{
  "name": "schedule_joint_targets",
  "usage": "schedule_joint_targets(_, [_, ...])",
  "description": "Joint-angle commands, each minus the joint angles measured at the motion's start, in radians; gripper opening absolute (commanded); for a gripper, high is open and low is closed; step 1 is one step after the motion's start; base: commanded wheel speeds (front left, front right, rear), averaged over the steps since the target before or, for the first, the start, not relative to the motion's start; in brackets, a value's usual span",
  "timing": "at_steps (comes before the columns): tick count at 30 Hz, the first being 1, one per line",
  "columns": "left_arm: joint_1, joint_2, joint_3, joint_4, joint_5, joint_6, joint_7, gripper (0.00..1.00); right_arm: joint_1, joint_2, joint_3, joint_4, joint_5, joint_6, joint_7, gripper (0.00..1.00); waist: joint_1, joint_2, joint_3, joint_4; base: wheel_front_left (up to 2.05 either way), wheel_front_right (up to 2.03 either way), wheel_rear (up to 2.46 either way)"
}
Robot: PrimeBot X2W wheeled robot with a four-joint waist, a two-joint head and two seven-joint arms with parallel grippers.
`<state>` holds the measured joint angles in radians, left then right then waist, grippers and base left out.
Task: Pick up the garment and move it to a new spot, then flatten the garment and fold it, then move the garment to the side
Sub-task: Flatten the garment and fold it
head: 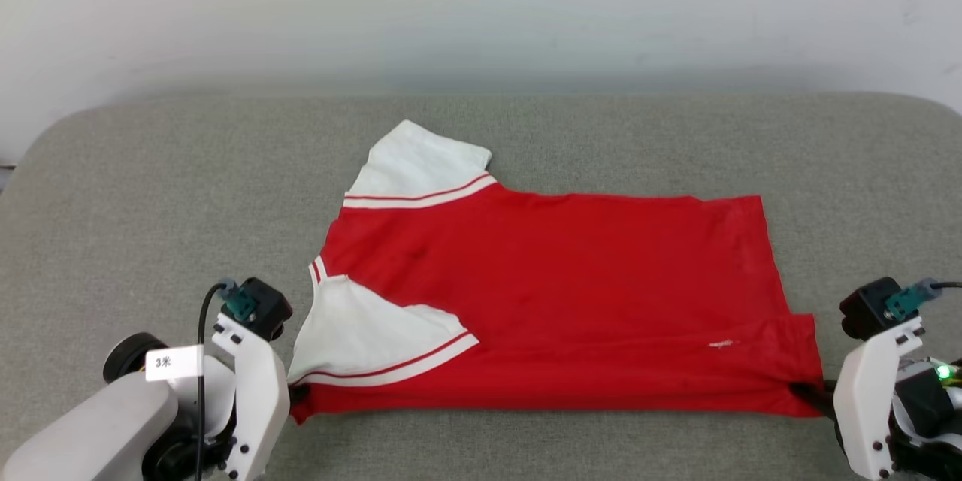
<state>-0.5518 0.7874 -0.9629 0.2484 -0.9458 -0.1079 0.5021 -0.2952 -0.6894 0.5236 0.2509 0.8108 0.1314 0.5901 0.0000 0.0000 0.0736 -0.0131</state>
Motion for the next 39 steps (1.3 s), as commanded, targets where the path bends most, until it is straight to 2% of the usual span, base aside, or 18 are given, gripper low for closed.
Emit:
schedule_joint_targets(1, [0.017, 0.014, 0.002, -0.010, -0.007, 0.009, -0.005, 0.00, 0.022, -0.012, -0.011, -0.014, 0.002, -0.002, 0.004, 0.00, 0.0000, 0.0000, -0.013, -0.002, 0.00, 0.00, 0.00])
schedule_joint_targets(7, [0.075, 0.044, -0.003, -0.068, -0.023, 0.041, -0.012, 0.00, 0.104, -0.029, -0.068, -0.093, -0.009, -0.002, 0.034, 0.00, 0.0000, 0.0000, -0.036, -0.007, 0.00, 0.00, 0.00])
schedule_joint_targets(16, [0.160, 0.076, -0.010, -0.135, -0.051, 0.083, -0.027, 0.00, 0.228, -0.014, -0.180, -0.180, -0.030, -0.002, 0.099, 0.00, 0.0000, 0.0000, -0.038, -0.007, 0.00, 0.00, 0.00])
schedule_joint_targets(20, [0.180, 0.066, -0.014, -0.132, -0.059, 0.093, -0.032, 0.00, 0.261, 0.016, -0.216, -0.180, -0.039, -0.002, 0.125, 0.00, 0.0000, 0.0000, -0.024, -0.006, 0.00, 0.00, 0.00])
schedule_joint_targets(26, [0.176, 0.035, -0.016, -0.082, -0.062, 0.085, -0.046, 0.00, 0.257, 0.074, -0.239, -0.141, -0.060, -0.002, 0.123, 0.00, 0.0000, 0.0000, -0.010, -0.005, 0.00, 0.00, 0.00])
schedule_joint_targets(27, [0.171, 0.032, -0.016, -0.071, -0.058, 0.087, -0.050, 0.07, 0.251, 0.083, -0.244, -0.131, -0.068, -0.002, 0.111, 0.00, 0.0000, 0.0000, -0.010, -0.004, 0.00, 0.00, 0.00])
schedule_joint_targets(28, [0.167, 0.028, -0.014, -0.063, -0.053, 0.089, -0.059, 0.75, 0.249, 0.090, -0.247, -0.121, -0.071, -0.002, 0.102, 0.02, 0.0000, 0.0000, -0.011, -0.003, 0.00, 0.00, 0.00])
schedule_joint_targets(29, [0.162, 0.024, -0.012, -0.056, -0.048, 0.090, -0.070, 1.00, 0.248, 0.099, -0.249, -0.112, -0.072, -0.002, 0.094, 0.42, 0.0000, 0.0000, -0.012, -0.002, 0.00, 0.00, 0.00])
schedule_joint_targets(30, [0.160, 0.021, -0.011, -0.048, -0.045, 0.089, -0.077, 1.00, 0.248, 0.107, -0.253, -0.106, -0.071, -0.002, 0.085, 1.00, 0.0000, 0.0000, -0.014, -0.001, 0.00, 0.00, 0.00])
schedule_joint_targets(39, [0.146, 0.051, 0.008, -0.039, -0.022, 0.092, -0.124, 1.00, 0.261, 0.148, -0.309, -0.139, -0.092, -0.001, -0.055, 1.00, 0.0000, 0.0000, -0.042, 0.006, 0.00, 0.00, 0.00])
